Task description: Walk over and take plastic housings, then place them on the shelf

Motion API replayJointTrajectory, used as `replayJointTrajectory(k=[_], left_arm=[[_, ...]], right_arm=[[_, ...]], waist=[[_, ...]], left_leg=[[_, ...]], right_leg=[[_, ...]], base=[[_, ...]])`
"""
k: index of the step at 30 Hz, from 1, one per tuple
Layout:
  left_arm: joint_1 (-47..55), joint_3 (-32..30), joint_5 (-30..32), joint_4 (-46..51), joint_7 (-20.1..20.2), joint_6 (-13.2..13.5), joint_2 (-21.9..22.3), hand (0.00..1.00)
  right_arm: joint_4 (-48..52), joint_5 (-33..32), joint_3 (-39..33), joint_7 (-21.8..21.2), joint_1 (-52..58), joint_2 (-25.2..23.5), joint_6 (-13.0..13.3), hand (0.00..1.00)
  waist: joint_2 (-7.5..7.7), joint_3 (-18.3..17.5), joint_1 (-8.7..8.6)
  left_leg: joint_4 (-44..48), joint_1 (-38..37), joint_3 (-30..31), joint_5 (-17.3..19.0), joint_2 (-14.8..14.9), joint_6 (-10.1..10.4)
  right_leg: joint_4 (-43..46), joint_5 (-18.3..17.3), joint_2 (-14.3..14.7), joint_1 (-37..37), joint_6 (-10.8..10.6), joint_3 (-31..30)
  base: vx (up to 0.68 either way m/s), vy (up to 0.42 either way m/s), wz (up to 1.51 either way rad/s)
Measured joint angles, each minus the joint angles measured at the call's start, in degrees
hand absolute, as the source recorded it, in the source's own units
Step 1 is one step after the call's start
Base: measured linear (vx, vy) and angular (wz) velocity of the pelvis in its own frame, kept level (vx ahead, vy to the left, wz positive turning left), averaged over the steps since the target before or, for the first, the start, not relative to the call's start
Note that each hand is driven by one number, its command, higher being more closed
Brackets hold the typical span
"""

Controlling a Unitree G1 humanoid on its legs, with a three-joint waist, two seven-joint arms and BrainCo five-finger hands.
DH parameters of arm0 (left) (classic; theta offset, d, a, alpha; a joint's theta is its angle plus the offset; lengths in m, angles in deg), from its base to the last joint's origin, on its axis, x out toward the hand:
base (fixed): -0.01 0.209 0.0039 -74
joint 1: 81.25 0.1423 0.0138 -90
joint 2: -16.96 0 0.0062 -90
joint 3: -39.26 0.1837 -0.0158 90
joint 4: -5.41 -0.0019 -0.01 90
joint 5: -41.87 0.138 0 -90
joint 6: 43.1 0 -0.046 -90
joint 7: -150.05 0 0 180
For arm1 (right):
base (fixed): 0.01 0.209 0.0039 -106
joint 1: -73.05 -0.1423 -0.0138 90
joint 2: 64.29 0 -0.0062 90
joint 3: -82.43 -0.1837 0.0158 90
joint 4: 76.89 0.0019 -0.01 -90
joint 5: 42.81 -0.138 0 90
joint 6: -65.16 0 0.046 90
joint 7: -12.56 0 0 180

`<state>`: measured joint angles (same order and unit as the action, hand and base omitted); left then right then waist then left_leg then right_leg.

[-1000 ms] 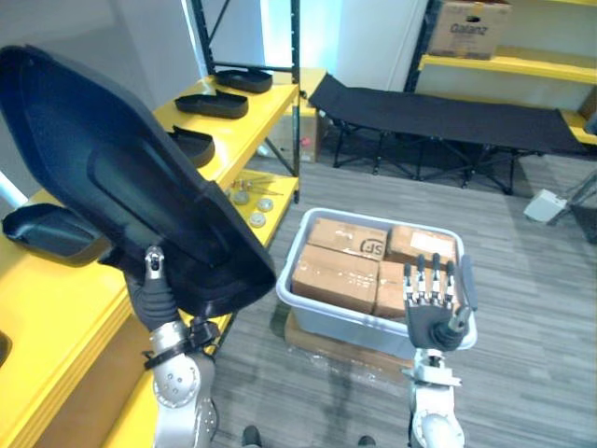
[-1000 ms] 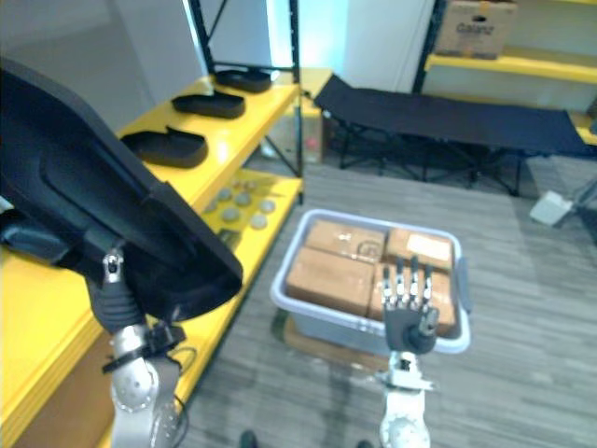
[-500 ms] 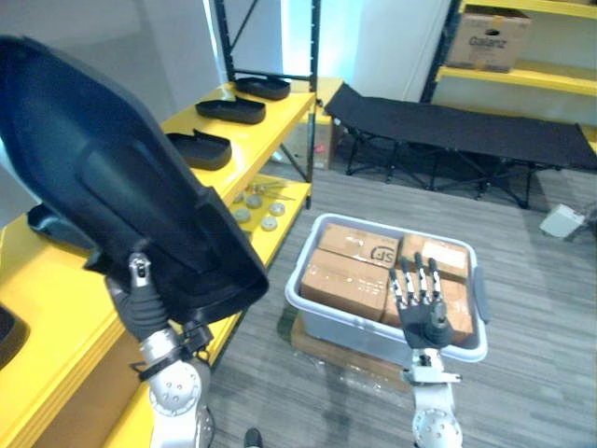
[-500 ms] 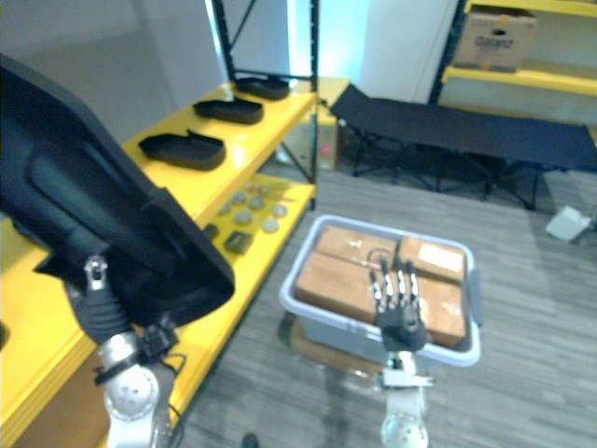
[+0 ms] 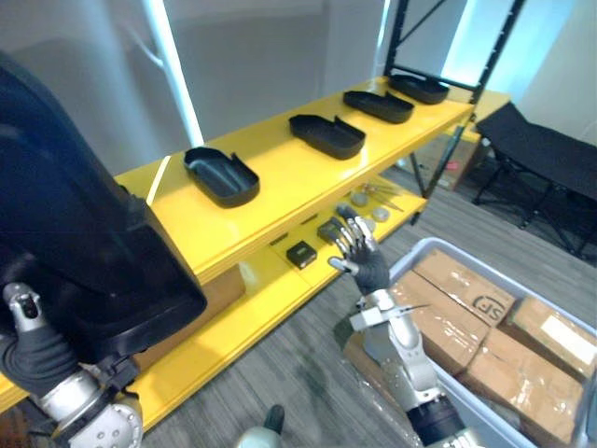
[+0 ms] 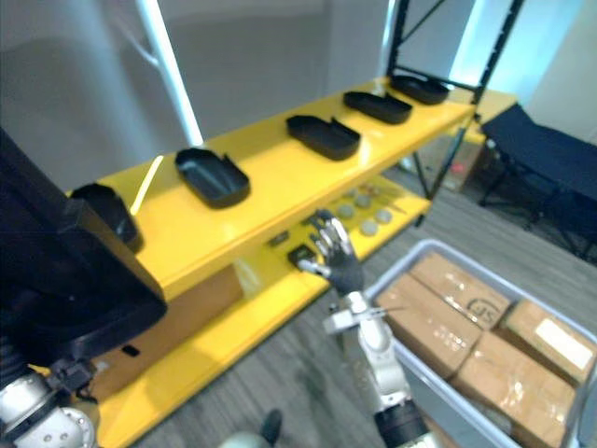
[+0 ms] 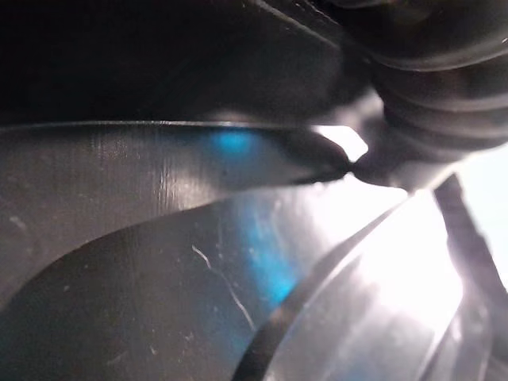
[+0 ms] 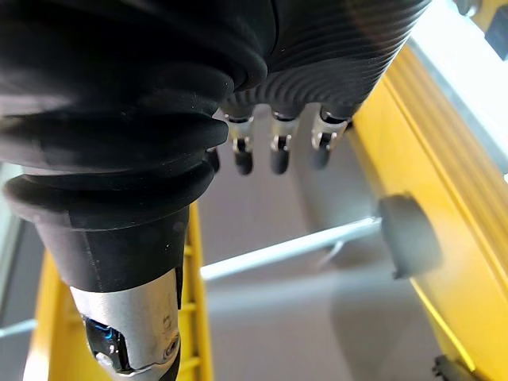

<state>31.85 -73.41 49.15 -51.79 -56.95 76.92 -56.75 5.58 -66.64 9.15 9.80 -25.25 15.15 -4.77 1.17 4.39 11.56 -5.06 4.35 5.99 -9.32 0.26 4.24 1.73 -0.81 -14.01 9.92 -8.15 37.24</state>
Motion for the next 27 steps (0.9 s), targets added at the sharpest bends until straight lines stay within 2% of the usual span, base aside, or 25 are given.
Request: replayJointTrajectory(k=[1, 3, 6, 8, 13, 15, 18, 21, 23, 25, 26, 27], left_arm=[[-0.1, 0.0, -0.2, 0.3, 0.5, 0.1, 0.0, 1.00], [-0.8, 0.0, -0.9, 0.9, 1.7, 0.2, -0.1, 1.00], [-2.9, 1.5, -2.4, 0.9, 3.2, 0.1, -1.1, 1.00], [-3.7, 2.1, -3.0, 0.8, 3.5, 0.1, -2.2, 1.00], [-5.7, 5.9, -2.8, -0.4, 4.3, -0.1, -2.4, 1.00], [-6.1, 6.0, -2.8, -1.3, 4.6, -0.5, -2.5, 1.00], [-6.2, 6.1, -2.5, -3.2, 4.0, -2.2, -3.6, 1.00], [-5.0, 5.9, -2.5, -4.6, 3.4, -3.4, -4.7, 1.00], [-3.9, 5.9, -2.6, -5.6, 3.2, -4.6, -4.3, 1.00], [-2.5, 5.8, -3.2, -6.8, 3.2, -5.0, -4.1, 1.00], [-1.3, 5.8, -4.7, -7.3, 3.5, -5.0, -3.6, 1.00], [0.1, 5.5, -5.9, -7.9, 4.0, -5.0, -2.7, 1.00]], right_arm=[[0.0, 0.1, 0.0, 0.5, -0.3, 0.0, 0.0, 0.00], [0.5, 0.1, -0.2, 1.6, -1.2, 0.1, 0.0, 0.00], [2.7, 1.9, -1.7, 1.9, -0.3, 1.2, 0.0, 0.00], [5.5, 2.4, -2.9, 1.8, 1.5, 2.5, 0.2, 0.00], [7.1, 1.5, -8.6, 0.4, 5.5, 4.5, 0.3, 0.00], [7.1, 1.5, -9.8, -0.9, 6.1, 5.5, 0.4, 0.00], [7.1, 1.5, -10.8, -3.1, 5.9, 6.5, 3.1, 0.00], [7.1, 1.5, -9.9, -3.8, 4.9, 6.5, 3.9, 0.00], [7.1, 1.0, -8.9, -3.6, 2.9, 6.4, 3.8, 0.00], [6.8, 1.2, -7.7, -3.5, 1.0, 6.1, 3.5, 0.00], [6.5, 1.7, -7.2, -3.3, 0.5, 5.4, 3.1, 0.00], [6.5, 2.9, -7.1, -2.9, 1.2, 4.8, 2.8, 0.00]], waist=[[0.22, 0.2, 0.03], [0.91, 0.9, -0.13], [1.35, 2.4, -2.73], [1.50, 2.4, -3.13], [1.33, 2.7, -3.46], [1.21, 2.8, -4.27], [0.23, 3.4, -4.44], [0.03, 3.5, -4.16], [-0.26, 4.3, -3.47], [-0.79, 5.0, -2.55], [-1.04, 5.9, -2.32], [-1.45, 6.7, -2.78]], left_leg=[[0.0, 0.0, -0.1, 0.0, 0.1, -0.1], [0.0, 0.6, -0.1, 0.3, 0.6, -0.3], [0.0, 1.1, 2.2, 0.1, 1.1, -0.2], [0.0, 1.7, 3.7, -0.2, 1.1, 0.1], [0.0, 1.8, 7.5, -1.4, 0.7, 1.0], [0.0, 1.8, 9.0, -1.5, 0.5, 1.2], [0.0, 1.7, 10.4, -1.4, 0.4, 1.0], [0.0, 1.7, 11.7, -1.5, 0.2, 1.0], [0.3, 1.6, 14.0, -2.4, -0.2, 1.7], [0.3, 1.7, 16.3, -2.8, -0.7, 1.0], [0.3, 1.7, 15.3, -2.3, -1.0, -2.8], [0.5, 2.4, 7.7, 0.0, -0.4, -10.4]], right_leg=[[0.0, 0.0, 0.0, -0.2, 0.0, -0.6], [0.0, -1.2, 1.4, -1.6, 0.8, -5.7], [1.7, -5.3, 4.8, -3.2, 1.4, -15.6], [2.7, -6.4, 5.7, -3.9, 1.9, -16.7], [4.2, -6.9, 6.2, -2.0, 2.0, -13.7], [5.8, -8.3, 6.2, -1.9, 2.2, -13.4], [7.8, -10.1, 6.2, -1.7, 2.6, -12.0], [9.7, -11.7, 5.9, -1.6, 2.7, -10.8], [11.9, -13.5, 5.8, -1.1, 3.1, -9.1], [14.1, -15.3, 5.7, -0.8, 3.4, -7.4], [14.9, -16.3, 5.6, 0.1, 3.7, -6.1], [13.8, -15.9, 5.5, 2.0, 3.4, -2.3]], base=[[0.00, 0.037, -0.20], [-0.01, -0.001, -0.12], [-0.08, -0.092, 0.34], [-0.03, -0.093, 0.35], [0.05, -0.076, 0.42], [-0.01, -0.062, 0.43], [-0.03, -0.049, 0.26], [-0.03, -0.054, 0.28], [-0.01, -0.073, 0.55], [-0.04, -0.091, 0.66], [-0.06, -0.113, 1.13], [-0.06, -0.119, 1.34]])
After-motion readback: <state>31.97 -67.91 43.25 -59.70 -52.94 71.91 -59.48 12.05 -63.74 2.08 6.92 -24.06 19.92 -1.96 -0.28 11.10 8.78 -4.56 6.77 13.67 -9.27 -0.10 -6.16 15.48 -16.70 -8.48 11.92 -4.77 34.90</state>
